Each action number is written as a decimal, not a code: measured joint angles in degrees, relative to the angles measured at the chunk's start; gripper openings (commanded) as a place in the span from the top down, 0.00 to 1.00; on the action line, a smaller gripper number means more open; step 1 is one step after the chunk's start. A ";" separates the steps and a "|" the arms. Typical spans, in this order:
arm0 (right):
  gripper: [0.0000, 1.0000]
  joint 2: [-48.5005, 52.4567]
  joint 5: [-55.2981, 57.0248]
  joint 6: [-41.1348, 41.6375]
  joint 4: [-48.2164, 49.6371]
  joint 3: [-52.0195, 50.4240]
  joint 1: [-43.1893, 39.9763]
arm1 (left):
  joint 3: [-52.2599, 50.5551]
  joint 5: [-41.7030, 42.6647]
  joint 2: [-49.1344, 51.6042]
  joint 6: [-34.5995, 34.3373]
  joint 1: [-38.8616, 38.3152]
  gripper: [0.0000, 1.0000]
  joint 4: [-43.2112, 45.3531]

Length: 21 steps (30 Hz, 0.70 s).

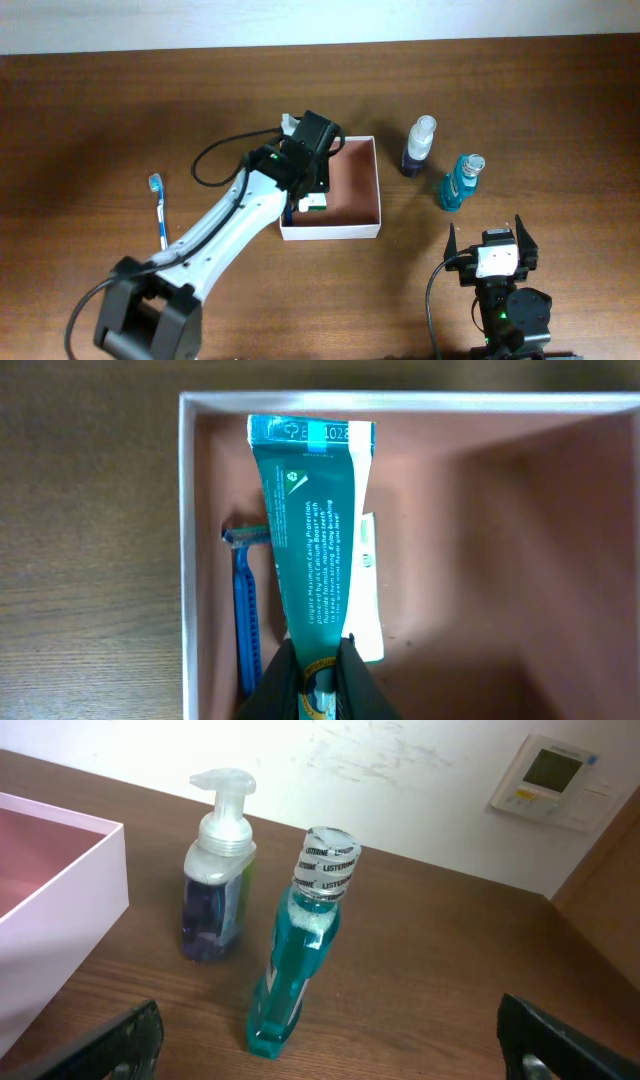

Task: Pack container
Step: 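Lift the toothpaste tube and carry it right over the pink box, then lower the tube into the box and open the left gripper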

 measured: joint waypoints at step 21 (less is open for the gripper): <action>0.02 0.00 0.00 -0.02 0.00 0.00 0.00 | 0.09 -3.15 5.66 -1.29 0.00 0.92 -0.92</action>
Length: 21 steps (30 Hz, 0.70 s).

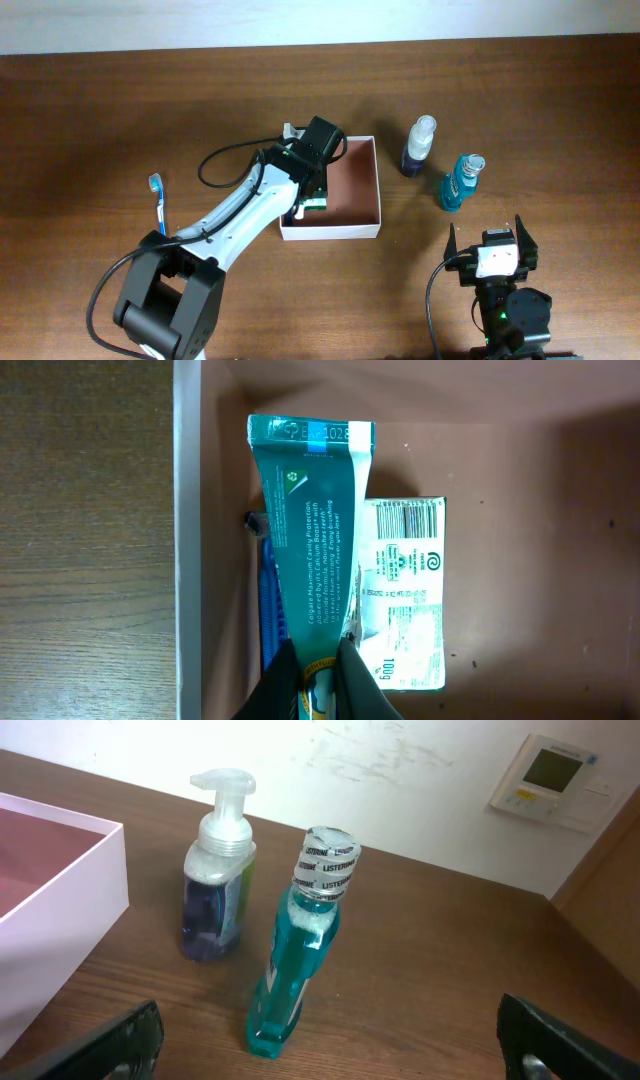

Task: Pack container
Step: 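Lower the tube into the box and open the left gripper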

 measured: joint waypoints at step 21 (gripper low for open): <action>0.02 0.00 0.00 0.02 0.00 0.00 0.00 | 0.00 -3.06 1.79 -0.02 0.00 0.92 1.09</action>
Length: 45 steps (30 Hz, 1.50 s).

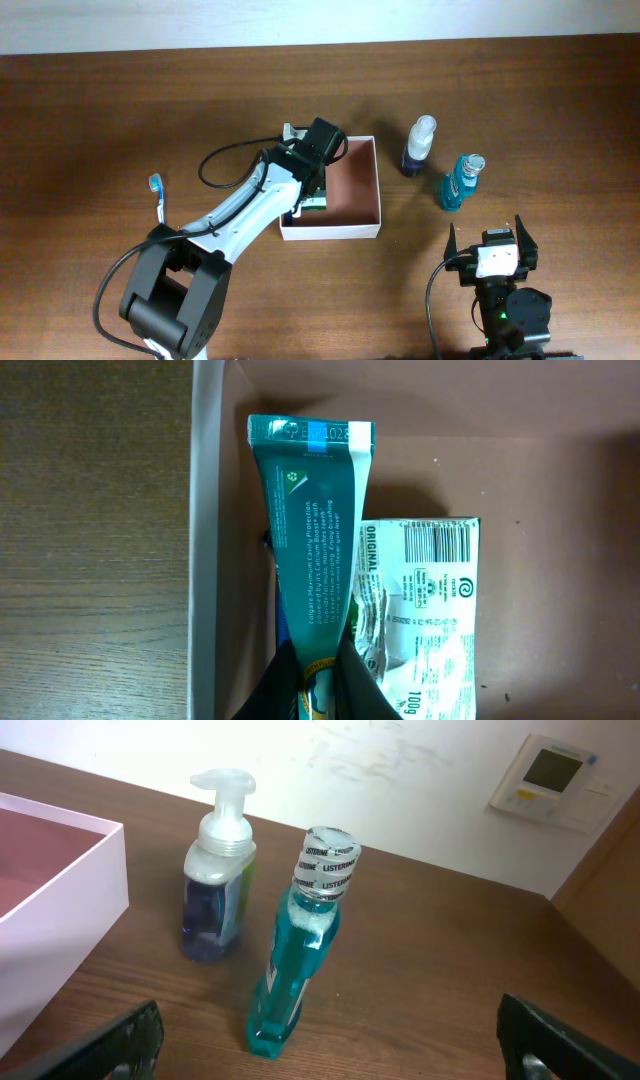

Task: Pack container
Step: 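Lower the tube into the box and open the left gripper, then withdraw the left gripper left over the blue toothbrush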

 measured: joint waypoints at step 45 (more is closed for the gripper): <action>0.02 0.00 0.00 -0.02 0.00 0.00 0.00 | 5.09 0.59 -15.82 1.99 17.68 0.86 -24.35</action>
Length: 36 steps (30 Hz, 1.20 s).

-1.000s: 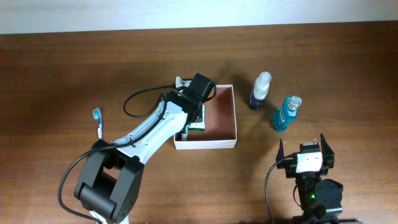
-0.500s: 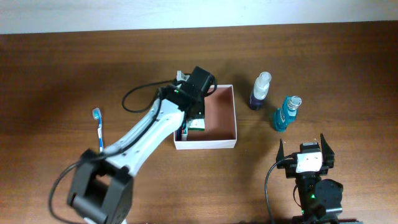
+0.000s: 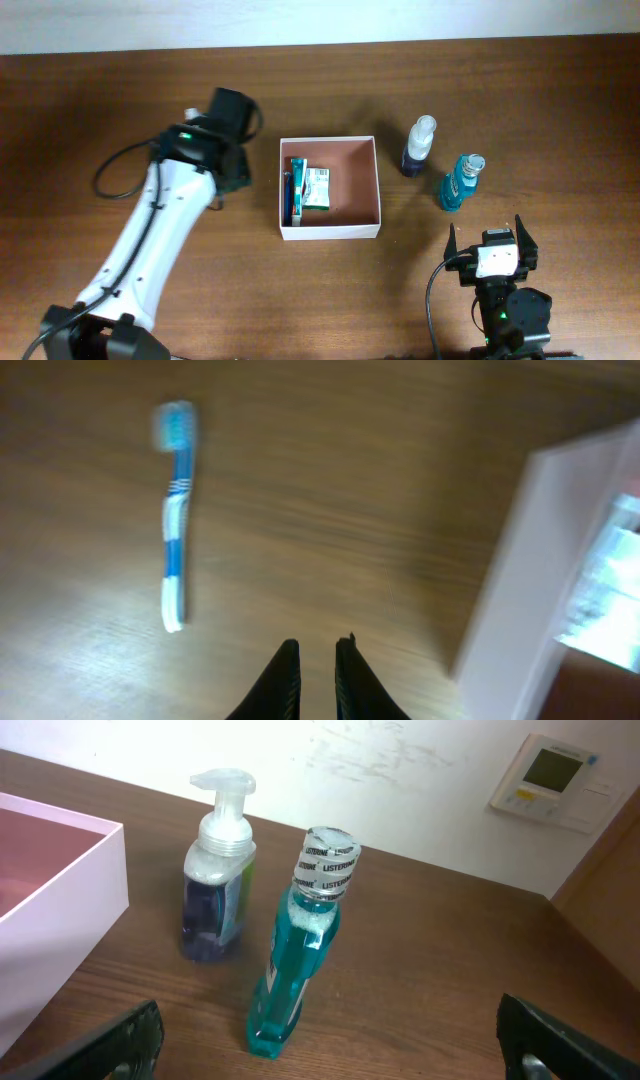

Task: Pack container
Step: 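Withdraw the left gripper left over the blue toothbrush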

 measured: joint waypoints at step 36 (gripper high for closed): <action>0.02 0.00 0.00 0.00 0.00 0.00 0.00 | -30.27 3.85 0.00 0.02 32.24 0.86 25.22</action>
